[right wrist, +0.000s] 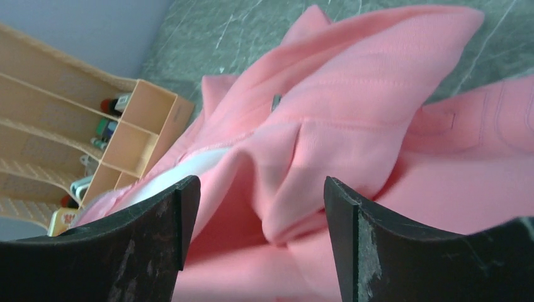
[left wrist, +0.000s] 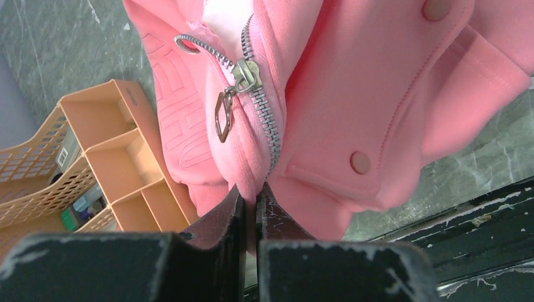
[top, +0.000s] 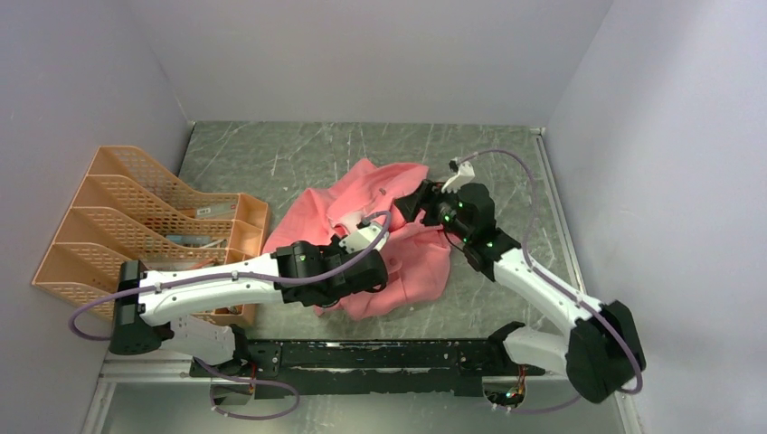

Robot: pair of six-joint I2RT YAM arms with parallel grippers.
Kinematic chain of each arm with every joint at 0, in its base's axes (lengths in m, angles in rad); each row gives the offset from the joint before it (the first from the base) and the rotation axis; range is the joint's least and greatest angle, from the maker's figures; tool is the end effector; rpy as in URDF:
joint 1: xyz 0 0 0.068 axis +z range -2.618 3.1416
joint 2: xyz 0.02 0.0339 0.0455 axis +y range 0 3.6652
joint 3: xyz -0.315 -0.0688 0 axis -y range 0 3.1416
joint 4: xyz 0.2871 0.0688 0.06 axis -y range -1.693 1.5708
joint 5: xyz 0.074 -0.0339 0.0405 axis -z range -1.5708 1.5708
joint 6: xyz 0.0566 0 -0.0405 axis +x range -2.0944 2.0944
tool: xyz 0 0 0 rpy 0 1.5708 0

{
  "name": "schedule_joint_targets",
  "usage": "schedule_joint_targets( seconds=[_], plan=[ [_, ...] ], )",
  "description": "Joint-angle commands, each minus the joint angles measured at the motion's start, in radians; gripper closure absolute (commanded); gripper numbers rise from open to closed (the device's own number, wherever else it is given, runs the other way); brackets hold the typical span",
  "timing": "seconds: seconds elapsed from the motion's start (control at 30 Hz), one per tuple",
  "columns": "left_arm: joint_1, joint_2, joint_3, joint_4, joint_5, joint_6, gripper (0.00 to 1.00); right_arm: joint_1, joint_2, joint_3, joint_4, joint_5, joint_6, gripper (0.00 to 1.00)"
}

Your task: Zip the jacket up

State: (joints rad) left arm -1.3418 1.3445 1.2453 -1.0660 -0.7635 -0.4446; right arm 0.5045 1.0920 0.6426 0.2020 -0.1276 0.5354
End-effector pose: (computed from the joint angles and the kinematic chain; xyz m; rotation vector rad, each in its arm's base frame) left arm 0.1031 -0.2699 0.3462 0.8257 2.1529 0.2102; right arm 0.2466 0.1444 0.2905 -0.0651 1.8994 0.8397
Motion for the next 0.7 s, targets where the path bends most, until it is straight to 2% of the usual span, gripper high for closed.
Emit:
schedule_joint_targets(
  seconds=[0.0, 0.17, 0.47, 0.6, 0.67],
  plan=[
    [-0.017, 0.001, -0.011, -0.030, -0.018, -0.020, 0.92, 0.002, 0.125, 0.100, 0.092, 0.053, -0.008, 0.24],
    [-0.019, -0.007, -0.045, 0.017, -0.008, -0.030, 0.92, 0.002, 0.284, 0.202, 0.079, 0.046, 0.014, 0.20],
    [-0.019, -0.034, -0.083, 0.191, 0.066, -0.016, 0.92, 0.003, 0.468, 0.288, -0.032, 0.199, 0.042, 0.19],
    [-0.016, -0.017, -0.103, 0.239, 0.089, -0.047, 0.92, 0.003, 0.536, 0.297, -0.079, 0.217, 0.029, 0.23],
    [-0.012, 0.001, -0.110, 0.259, 0.109, -0.077, 0.92, 0.003, 0.555, 0.261, -0.078, 0.225, 0.046, 0.31]
  ],
)
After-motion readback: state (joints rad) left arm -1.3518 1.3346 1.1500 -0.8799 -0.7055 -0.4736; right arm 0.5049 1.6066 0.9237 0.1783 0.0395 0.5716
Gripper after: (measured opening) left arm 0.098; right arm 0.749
